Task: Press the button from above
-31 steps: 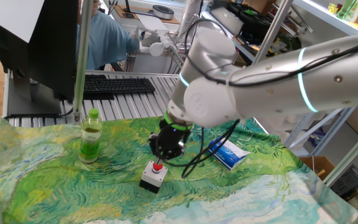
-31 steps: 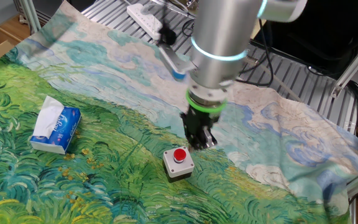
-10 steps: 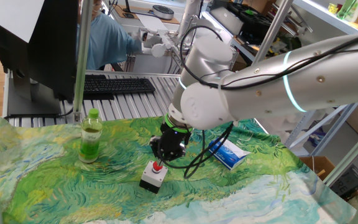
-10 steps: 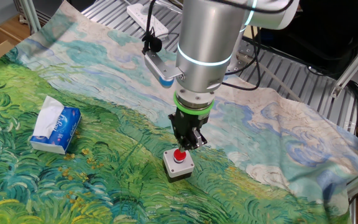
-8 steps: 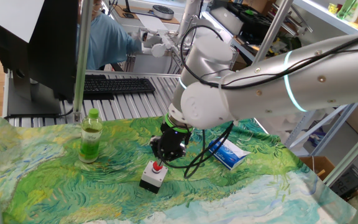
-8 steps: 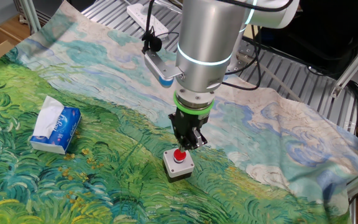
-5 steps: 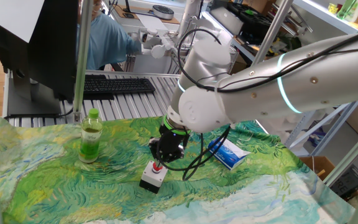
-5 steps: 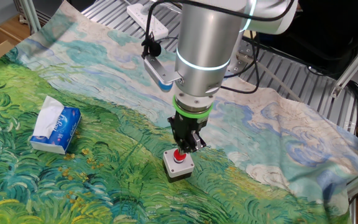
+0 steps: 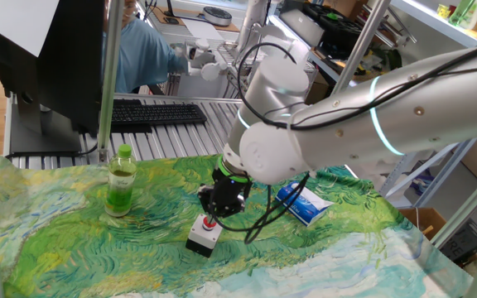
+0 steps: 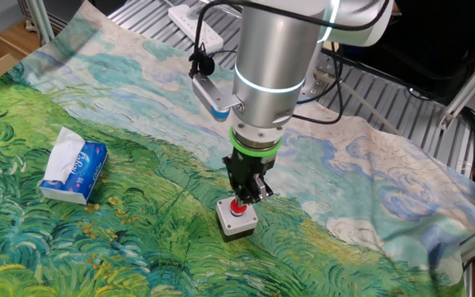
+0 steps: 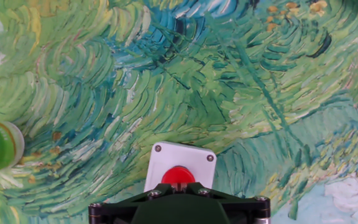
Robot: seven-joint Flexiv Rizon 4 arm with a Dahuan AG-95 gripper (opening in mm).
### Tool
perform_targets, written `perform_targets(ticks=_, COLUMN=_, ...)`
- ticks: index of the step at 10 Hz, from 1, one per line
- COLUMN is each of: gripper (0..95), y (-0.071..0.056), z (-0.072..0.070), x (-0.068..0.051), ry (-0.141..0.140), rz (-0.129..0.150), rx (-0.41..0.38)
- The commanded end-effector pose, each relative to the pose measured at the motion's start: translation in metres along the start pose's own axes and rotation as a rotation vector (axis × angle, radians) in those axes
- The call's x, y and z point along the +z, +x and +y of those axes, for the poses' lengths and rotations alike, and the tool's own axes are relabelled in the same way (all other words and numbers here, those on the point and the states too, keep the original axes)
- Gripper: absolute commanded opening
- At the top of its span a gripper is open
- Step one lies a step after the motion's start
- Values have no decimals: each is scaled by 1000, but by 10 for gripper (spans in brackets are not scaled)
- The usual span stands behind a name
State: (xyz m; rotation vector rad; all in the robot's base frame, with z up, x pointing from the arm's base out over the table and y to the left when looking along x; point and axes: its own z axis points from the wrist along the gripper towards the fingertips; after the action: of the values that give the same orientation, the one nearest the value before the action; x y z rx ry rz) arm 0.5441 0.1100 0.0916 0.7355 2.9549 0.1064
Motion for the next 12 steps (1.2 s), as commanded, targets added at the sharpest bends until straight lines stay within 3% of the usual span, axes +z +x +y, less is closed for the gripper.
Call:
perform_targets(ticks=1, gripper=0, y=-1, z=1, x=-2, ry=-12, rz=22, rx=1)
perform_targets(ticks=4, gripper=0, y=-2, z=4, x=-28, ry=-5, rz=36, rx=13)
perform_targets(ticks=12, gripper=0, y=-2, z=4, x=-29, ry=-6, rz=38, rx=6)
